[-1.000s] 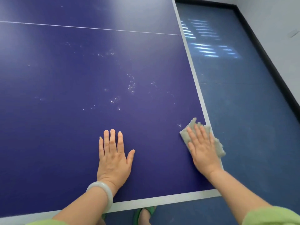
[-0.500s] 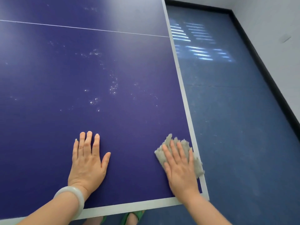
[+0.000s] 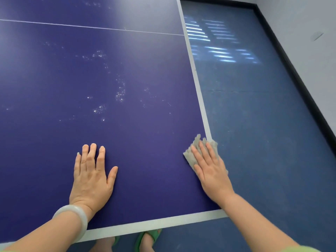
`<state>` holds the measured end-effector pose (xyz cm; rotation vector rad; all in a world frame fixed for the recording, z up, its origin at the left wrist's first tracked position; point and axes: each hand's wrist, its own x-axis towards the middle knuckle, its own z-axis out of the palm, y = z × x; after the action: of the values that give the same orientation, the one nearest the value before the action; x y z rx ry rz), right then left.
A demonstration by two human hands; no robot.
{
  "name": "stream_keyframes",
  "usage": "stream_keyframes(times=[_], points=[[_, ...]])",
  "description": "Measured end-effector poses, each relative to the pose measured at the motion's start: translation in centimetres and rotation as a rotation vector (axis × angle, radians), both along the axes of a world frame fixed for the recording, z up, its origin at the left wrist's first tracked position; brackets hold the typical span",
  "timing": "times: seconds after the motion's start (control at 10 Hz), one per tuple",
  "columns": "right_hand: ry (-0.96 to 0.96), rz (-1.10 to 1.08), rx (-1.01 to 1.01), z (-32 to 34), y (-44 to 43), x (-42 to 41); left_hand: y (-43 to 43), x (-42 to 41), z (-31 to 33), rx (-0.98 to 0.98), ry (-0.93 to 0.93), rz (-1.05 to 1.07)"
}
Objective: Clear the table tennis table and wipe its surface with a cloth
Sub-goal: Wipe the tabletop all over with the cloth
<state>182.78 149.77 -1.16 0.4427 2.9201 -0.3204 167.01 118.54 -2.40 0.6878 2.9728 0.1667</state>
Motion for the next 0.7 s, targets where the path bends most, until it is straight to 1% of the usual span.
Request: stream_keyframes(times=[0.1, 0.2, 0.3, 0.4, 0.5, 0.6, 0.7], points=[[0.026, 0.054, -0.008, -0.1, -0.5, 3.2, 0.1, 0.1, 0.2, 0.012, -0.008, 0.002], [0.082, 0.063, -0.018, -0.2, 1.0, 0.6, 0.2, 0.2, 0.2, 0.008, -0.005, -0.001], [0.149, 0.062, 0.042, -0.5, 3.6, -5.0, 0.1, 0.2, 0.1, 0.007, -0.005, -0.004], [0.091, -0.030, 0.031, -0.3, 5.6, -10.2, 0.1, 0.2, 0.1, 0.005, -0.004, -0.001], [0.048, -0.054, 0.030, -0.6, 5.5, -10.7, 0.0, 0.1, 0.1, 0.003, -0.002, 0.000], [0.037, -0.015, 0.038, -0.5, 3.2, -6.1, 0.0, 0.1, 0.1, 0.014, -0.005, 0.005], [0.033, -0.054, 0.003, -0.6, 0.0, 1.1, 0.1, 0.2, 0.1, 0.017, -0.012, 0.007]])
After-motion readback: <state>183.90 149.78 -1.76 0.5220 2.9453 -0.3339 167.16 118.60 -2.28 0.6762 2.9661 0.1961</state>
